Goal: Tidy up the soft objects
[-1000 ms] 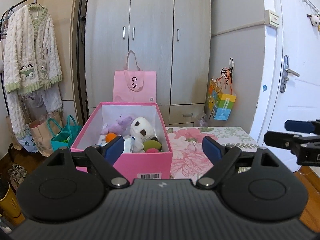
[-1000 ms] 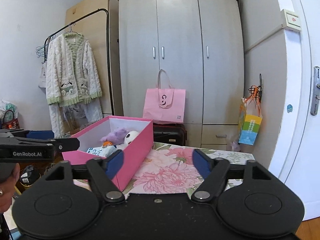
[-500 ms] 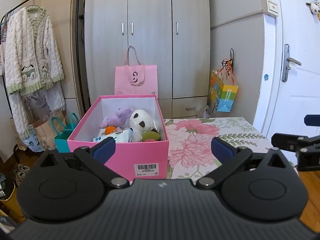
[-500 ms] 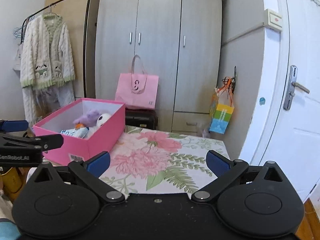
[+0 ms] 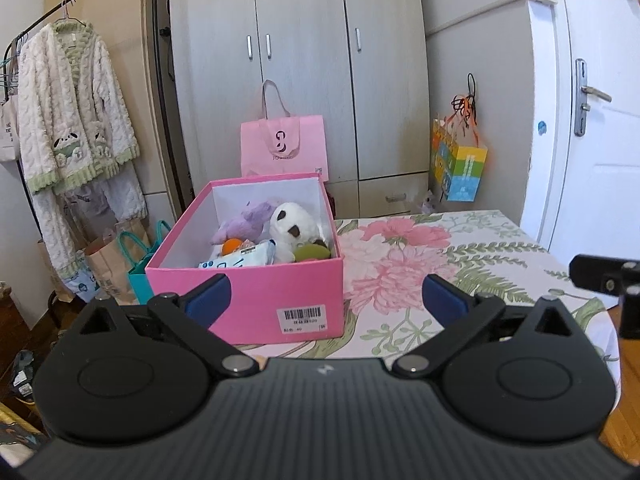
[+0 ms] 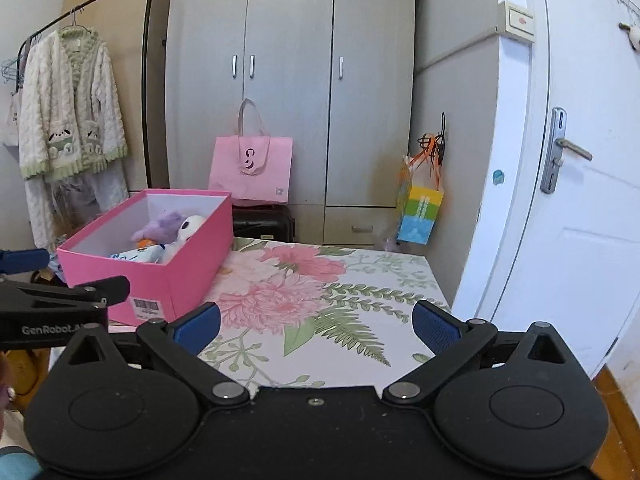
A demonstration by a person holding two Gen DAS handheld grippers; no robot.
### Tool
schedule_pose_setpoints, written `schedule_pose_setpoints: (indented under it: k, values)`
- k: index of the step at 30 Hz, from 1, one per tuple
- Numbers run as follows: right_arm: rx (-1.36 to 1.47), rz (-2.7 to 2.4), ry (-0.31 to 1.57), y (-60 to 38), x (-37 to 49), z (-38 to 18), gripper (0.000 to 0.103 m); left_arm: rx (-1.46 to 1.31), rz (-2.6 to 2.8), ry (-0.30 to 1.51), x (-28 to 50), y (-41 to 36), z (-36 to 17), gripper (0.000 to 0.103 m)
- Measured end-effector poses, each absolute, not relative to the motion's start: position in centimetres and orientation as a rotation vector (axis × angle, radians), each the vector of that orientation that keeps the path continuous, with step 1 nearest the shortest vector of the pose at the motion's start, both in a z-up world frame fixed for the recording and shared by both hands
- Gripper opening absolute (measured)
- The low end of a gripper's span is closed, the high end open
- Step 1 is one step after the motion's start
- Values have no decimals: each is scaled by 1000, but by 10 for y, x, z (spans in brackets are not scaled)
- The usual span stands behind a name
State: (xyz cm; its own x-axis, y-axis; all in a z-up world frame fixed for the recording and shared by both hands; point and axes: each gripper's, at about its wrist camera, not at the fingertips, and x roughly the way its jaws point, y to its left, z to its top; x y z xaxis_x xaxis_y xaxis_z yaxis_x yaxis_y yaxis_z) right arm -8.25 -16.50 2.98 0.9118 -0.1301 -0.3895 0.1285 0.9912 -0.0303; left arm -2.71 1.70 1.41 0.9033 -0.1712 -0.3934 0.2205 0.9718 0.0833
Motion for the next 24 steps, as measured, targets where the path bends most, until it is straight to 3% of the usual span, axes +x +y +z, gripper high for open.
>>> schedule_pose_setpoints:
  k: [24]
  values:
    - [-57, -211, 376, -152, -88, 27, 103, 131, -144, 447, -26, 28, 5, 103]
